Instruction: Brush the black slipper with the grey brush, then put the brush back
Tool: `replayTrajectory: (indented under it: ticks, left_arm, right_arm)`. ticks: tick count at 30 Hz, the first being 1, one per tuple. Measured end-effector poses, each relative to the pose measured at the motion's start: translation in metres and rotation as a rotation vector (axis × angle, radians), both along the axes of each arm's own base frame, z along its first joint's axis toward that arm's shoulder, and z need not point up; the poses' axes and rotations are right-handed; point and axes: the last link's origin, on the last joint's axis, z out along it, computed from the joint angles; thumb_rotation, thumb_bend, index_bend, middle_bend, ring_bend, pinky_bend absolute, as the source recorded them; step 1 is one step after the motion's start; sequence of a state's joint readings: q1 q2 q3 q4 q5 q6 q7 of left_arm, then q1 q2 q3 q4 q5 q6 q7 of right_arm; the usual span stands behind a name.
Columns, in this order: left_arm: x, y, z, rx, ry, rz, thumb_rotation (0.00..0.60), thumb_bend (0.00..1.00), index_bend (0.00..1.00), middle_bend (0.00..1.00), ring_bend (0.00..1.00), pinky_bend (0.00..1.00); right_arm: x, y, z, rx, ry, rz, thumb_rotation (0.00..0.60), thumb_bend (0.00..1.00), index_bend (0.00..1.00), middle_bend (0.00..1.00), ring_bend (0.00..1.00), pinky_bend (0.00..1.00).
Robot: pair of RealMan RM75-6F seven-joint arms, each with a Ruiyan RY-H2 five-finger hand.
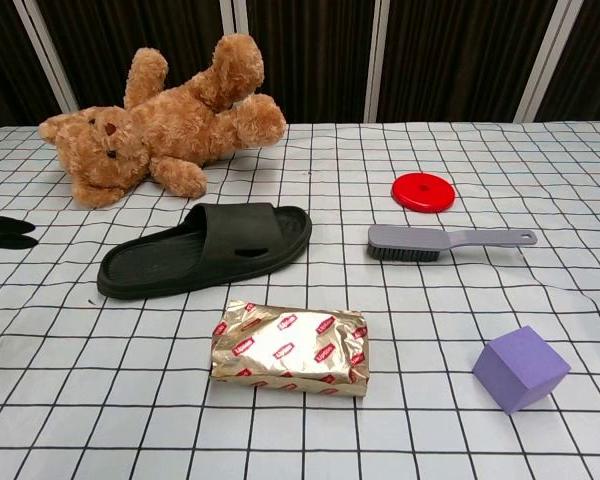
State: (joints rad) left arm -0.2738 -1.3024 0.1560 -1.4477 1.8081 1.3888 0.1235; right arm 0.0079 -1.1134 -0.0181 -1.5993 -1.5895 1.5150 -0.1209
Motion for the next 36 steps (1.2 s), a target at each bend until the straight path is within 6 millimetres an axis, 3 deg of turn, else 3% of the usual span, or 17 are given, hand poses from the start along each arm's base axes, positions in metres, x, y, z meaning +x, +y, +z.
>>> replayTrajectory:
  ticks: [11,15,21,29,36]
  left_arm:
    - [0.001,-0.001,0.002,0.004,-0.012,0.003,0.569,0.09,0.0,0.0,0.0,0.04]
    - [0.0,0.001,0.003,0.002,-0.016,0.005,0.566,0.09,0.0,0.0,0.0,0.04]
    - [-0.001,0.006,0.006,0.004,-0.034,0.013,0.563,0.09,0.0,0.0,0.0,0.04]
    - [-0.007,0.015,0.005,0.01,-0.022,0.056,0.567,0.09,0.0,0.0,0.0,0.04]
    - [-0.008,0.017,0.003,0.023,-0.007,0.075,0.563,0.09,0.0,0.0,0.0,0.04]
  right_arm:
    - [0.005,-0.004,-0.006,0.018,-0.01,0.032,0.6,0.47,0.0,0.0,0.0,0.0]
    - [0.013,-0.016,-0.009,0.034,-0.005,0.077,0.6,0.47,0.0,0.0,0.0,0.0]
    - [0.033,-0.049,-0.017,0.113,0.031,0.137,0.6,0.47,0.0,0.0,0.0,0.0]
    - [0.082,-0.104,-0.039,0.293,0.023,0.202,0.6,0.47,0.0,0.02,0.0,0.0]
    - [0.123,-0.16,-0.066,0.389,0.008,0.21,0.6,0.47,0.09,0.1,0.03,0.04]
